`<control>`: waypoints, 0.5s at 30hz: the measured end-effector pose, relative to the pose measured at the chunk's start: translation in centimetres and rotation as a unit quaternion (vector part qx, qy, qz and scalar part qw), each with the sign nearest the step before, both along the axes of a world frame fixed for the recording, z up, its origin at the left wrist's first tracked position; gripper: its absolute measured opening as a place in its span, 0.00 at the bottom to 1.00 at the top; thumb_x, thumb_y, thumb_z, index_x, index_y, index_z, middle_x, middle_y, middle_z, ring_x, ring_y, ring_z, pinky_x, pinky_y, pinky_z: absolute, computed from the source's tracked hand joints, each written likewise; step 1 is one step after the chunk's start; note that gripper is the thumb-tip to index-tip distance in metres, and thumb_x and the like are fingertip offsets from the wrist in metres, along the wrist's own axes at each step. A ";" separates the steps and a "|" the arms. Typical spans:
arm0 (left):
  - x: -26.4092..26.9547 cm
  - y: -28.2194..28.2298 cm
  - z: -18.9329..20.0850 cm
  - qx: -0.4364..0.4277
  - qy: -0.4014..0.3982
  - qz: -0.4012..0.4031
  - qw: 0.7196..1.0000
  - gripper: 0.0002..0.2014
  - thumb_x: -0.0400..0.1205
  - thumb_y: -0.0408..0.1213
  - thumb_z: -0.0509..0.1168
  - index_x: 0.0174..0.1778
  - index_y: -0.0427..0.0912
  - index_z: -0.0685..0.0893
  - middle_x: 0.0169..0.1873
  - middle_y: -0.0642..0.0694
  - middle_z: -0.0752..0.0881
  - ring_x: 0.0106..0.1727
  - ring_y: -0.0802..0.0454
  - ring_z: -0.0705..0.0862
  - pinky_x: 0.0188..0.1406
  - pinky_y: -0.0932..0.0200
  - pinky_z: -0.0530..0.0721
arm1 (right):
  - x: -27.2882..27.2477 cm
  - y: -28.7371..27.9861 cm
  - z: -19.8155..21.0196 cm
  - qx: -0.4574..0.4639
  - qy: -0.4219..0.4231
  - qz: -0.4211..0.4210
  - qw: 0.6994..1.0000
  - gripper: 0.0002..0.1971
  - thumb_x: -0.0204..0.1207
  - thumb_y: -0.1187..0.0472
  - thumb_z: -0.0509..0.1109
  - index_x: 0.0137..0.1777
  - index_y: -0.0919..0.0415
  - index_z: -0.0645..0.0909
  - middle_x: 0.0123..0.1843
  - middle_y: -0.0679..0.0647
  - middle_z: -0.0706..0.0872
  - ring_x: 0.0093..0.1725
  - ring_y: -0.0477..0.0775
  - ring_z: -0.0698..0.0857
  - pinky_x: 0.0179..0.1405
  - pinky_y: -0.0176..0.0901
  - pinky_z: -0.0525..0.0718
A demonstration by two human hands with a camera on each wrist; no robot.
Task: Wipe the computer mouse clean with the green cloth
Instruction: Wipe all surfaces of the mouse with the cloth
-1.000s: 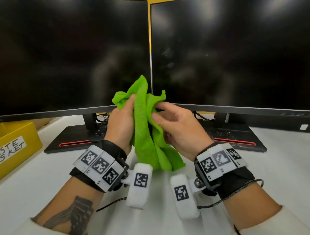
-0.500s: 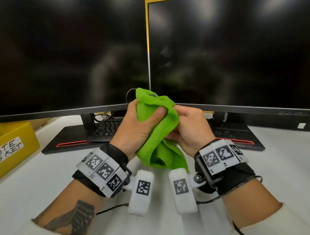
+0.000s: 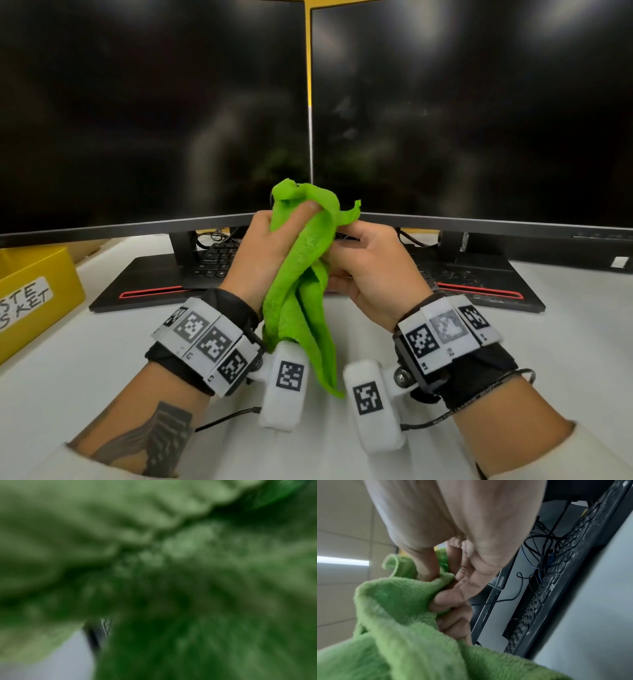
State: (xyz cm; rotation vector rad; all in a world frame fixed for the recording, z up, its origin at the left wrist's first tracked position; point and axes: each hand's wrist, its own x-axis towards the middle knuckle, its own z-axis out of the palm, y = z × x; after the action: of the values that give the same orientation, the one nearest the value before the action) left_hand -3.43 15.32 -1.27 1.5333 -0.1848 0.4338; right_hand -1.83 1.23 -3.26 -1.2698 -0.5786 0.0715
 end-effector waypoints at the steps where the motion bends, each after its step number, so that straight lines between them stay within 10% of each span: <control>1: 0.1 -0.1 -0.2 -0.025 0.005 -0.007 1.000 0.24 0.82 0.49 0.73 0.68 0.35 0.82 0.37 0.54 0.89 0.32 0.66 0.87 0.30 0.67 0.84 | 0.1 -0.1 0.0 0.008 0.005 -0.005 1.000 0.07 0.83 0.74 0.70 0.56 0.67 0.87 0.39 0.58 0.92 0.33 0.53 0.91 0.35 0.52 0.92; 5: 0.1 -0.5 -1.2 -0.044 0.006 -0.055 0.998 0.08 0.88 0.43 0.66 0.56 0.43 0.84 0.33 0.54 0.91 0.33 0.59 0.88 0.35 0.59 0.87 | 0.6 -0.2 0.0 0.012 -0.016 -0.043 0.999 0.05 0.84 0.72 0.70 0.54 0.68 0.88 0.45 0.65 0.92 0.39 0.57 0.92 0.37 0.52 0.93; 10: 0.3 0.2 -0.9 -0.070 0.035 -0.015 0.997 0.15 0.94 0.41 0.53 0.46 0.46 0.82 0.31 0.55 0.85 0.25 0.70 0.84 0.26 0.80 0.78 | 0.9 -0.1 -0.5 -0.039 -0.073 -0.037 0.996 0.18 0.68 0.63 0.83 0.59 0.58 0.91 0.59 0.72 0.90 0.60 0.75 0.91 0.58 0.78 0.89; 13: 0.7 0.4 -0.5 -0.051 0.055 -0.004 0.997 0.11 0.92 0.39 0.60 0.62 0.38 0.84 0.36 0.61 0.71 0.31 0.63 0.73 0.32 0.88 0.69 | 1.1 -0.7 -0.5 -0.072 -0.104 -0.041 0.991 0.21 0.68 0.64 0.85 0.62 0.64 0.89 0.59 0.67 0.93 0.60 0.66 0.93 0.61 0.68 0.91; 15: 0.3 0.3 -0.7 -0.052 0.052 -0.009 0.997 0.14 0.94 0.40 0.55 0.50 0.41 0.83 0.29 0.57 0.82 0.31 0.63 0.80 0.26 0.84 0.74 | 1.0 -1.1 -0.4 -0.081 -0.133 -0.050 0.986 0.18 0.72 0.68 0.84 0.62 0.68 0.89 0.57 0.65 0.94 0.58 0.62 0.94 0.59 0.59 0.93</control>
State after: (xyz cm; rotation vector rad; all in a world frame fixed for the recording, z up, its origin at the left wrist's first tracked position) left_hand -3.13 15.65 -2.00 1.4467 -0.0928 0.3439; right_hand -0.84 0.15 -3.62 -1.4769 -0.7494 -0.1399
